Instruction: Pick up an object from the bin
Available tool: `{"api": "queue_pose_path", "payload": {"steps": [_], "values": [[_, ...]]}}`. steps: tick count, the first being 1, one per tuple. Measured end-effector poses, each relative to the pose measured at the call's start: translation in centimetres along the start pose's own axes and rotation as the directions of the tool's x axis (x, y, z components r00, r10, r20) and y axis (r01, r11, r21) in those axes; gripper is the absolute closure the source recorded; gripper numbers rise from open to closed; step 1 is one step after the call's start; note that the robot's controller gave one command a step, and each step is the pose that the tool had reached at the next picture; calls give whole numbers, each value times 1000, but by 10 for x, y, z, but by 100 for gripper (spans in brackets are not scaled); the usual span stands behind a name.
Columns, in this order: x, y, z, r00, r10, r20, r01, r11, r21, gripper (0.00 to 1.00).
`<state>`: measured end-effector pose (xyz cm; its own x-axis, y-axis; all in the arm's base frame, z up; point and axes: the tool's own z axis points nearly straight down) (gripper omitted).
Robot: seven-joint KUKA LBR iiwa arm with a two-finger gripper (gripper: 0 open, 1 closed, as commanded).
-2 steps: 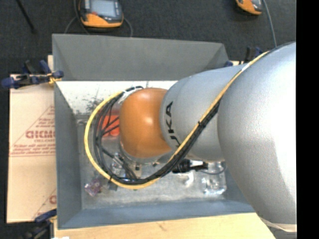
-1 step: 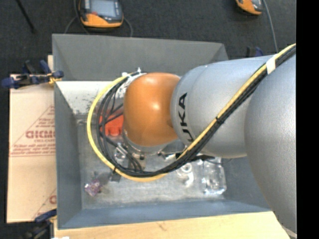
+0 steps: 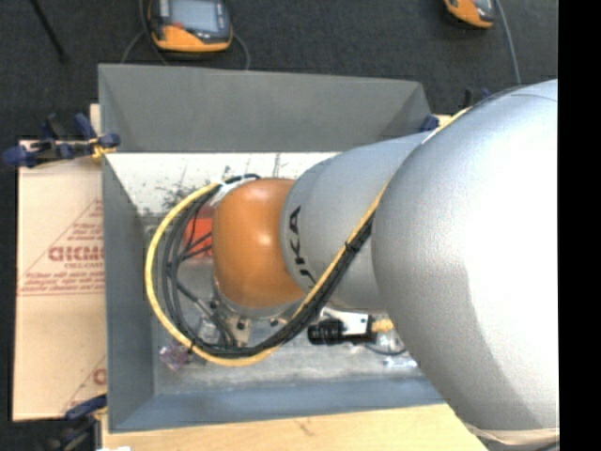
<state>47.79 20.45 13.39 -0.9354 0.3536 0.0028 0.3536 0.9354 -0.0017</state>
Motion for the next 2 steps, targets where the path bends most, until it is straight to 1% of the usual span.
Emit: {"api": "queue_pose_path", "payload": {"steps": [1,2], "values": [[-39,-6,-153,1000,-22,13,22,1000,-9,100],[-45,47,-109,999,-38,5,38,999,-3,100]]}}
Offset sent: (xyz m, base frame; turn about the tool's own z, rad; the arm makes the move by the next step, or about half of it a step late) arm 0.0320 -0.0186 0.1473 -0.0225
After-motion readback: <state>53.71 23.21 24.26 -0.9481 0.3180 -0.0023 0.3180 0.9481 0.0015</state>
